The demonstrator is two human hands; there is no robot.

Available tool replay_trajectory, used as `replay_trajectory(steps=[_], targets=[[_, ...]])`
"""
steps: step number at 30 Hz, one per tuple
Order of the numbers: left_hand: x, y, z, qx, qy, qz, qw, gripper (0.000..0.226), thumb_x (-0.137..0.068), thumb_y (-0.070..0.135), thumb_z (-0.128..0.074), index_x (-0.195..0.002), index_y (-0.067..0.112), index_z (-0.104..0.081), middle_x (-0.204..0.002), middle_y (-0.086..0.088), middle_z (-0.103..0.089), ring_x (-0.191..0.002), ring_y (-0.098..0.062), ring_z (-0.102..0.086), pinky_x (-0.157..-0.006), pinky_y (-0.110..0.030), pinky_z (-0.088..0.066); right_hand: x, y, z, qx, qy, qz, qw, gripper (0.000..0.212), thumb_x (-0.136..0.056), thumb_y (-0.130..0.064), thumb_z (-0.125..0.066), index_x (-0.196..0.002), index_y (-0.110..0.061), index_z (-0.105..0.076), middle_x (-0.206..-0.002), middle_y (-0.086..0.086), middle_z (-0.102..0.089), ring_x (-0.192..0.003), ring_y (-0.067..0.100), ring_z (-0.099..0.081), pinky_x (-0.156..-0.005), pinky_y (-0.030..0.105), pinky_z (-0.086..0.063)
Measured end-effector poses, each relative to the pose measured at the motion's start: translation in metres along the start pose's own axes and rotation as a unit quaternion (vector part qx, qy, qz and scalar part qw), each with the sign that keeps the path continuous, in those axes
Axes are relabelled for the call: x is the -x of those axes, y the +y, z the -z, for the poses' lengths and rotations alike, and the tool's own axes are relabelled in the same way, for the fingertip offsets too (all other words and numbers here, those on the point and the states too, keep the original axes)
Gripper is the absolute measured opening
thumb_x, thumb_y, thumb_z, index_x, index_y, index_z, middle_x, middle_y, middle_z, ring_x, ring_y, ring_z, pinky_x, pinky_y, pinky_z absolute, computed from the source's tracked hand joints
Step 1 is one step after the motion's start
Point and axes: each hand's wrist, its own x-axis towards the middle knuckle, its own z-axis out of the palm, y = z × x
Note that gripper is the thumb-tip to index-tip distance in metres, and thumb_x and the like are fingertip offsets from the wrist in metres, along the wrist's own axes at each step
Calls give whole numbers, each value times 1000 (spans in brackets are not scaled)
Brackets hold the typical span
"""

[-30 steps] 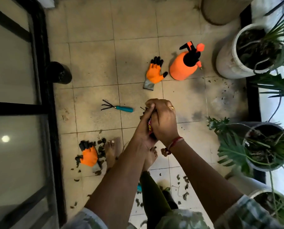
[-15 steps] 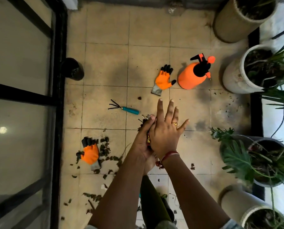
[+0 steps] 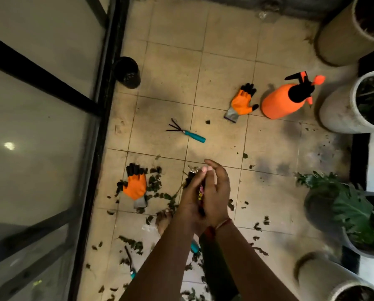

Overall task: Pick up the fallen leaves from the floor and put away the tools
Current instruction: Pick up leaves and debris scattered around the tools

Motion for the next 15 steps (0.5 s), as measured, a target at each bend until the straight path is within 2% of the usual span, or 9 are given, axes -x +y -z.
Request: replay_trajectory(steps=[1, 3, 5, 8, 11, 13, 15], targets=[[0, 1, 2, 18, 8, -9, 1000, 59, -72, 39, -71, -121, 6, -61, -121, -15, -63, -119, -29, -55, -108, -41, -36, -1, 0, -4, -27, 7, -11, 1000, 37, -91, -58, -34, -113, -42, -59, -119, -10, -60, -114, 12, -55, -99, 50, -44], [-9, -2, 11, 51, 16, -20, 998, 42, -79, 34, -62, -108, 3, -66, -106, -15, -67, -106, -27, -61, -102, -35, -41, -8, 13, -11, -58, 25, -13, 998, 39, -91, -55, -36, -107, -33, -63, -110, -2, -64, -106, 21, -60, -92, 53, -49], [-29, -9, 23, 51, 11, -22, 998, 27, -80, 27, -58, -88, 5, -70, -87, -11, -68, -82, -22, -66, -83, -30, -46, -15, 27, -12, -57, 38, 8, 998, 30, -94, -42, -42, -100, -27, -67, -101, -1, -67, -100, 20, -62, -89, 50, -51], [-64, -22, 43, 49, 10, -19, 999, 21, -67, 27, -62, -79, 10, -67, -78, -7, -62, -73, -20, -60, -68, -28, -44, -35, 62, -1, -91, 59, -23, 994, 23, -99, -21, -46, -92, -21, -69, -88, -11, -67, -87, 2, -59, -85, 31, -49], [-105, -39, 69, 24, -5, -6, 1000, 14, -69, 25, -64, -60, 15, -61, -54, 1, -55, -46, -10, -54, -40, -16, -38, -66, 117, 19, -131, 112, -81, 982, 23, -99, -16, -45, -94, -12, -67, -79, -11, -61, -70, -9, -55, -71, 13, -46], [-134, -52, 84, 31, -24, 8, 999, 13, -66, 20, -70, -59, 15, -62, -52, 3, -54, -43, -7, -53, -34, -13, -37, -89, 162, 37, -127, 158, -107, 973, 19, -97, -9, -46, -97, -7, -65, -84, -7, -60, -73, -6, -55, -69, 11, -44], [-159, -67, 95, 40, -27, -1, 999, 17, -58, 22, -77, -60, 14, -62, -54, 5, -56, -46, -7, -55, -34, -15, -38, -112, 217, 55, -73, 188, -140, 969, 16, -94, -2, -49, -99, -6, -64, -90, -1, -59, -70, -8, -57, -64, 5, -42]])
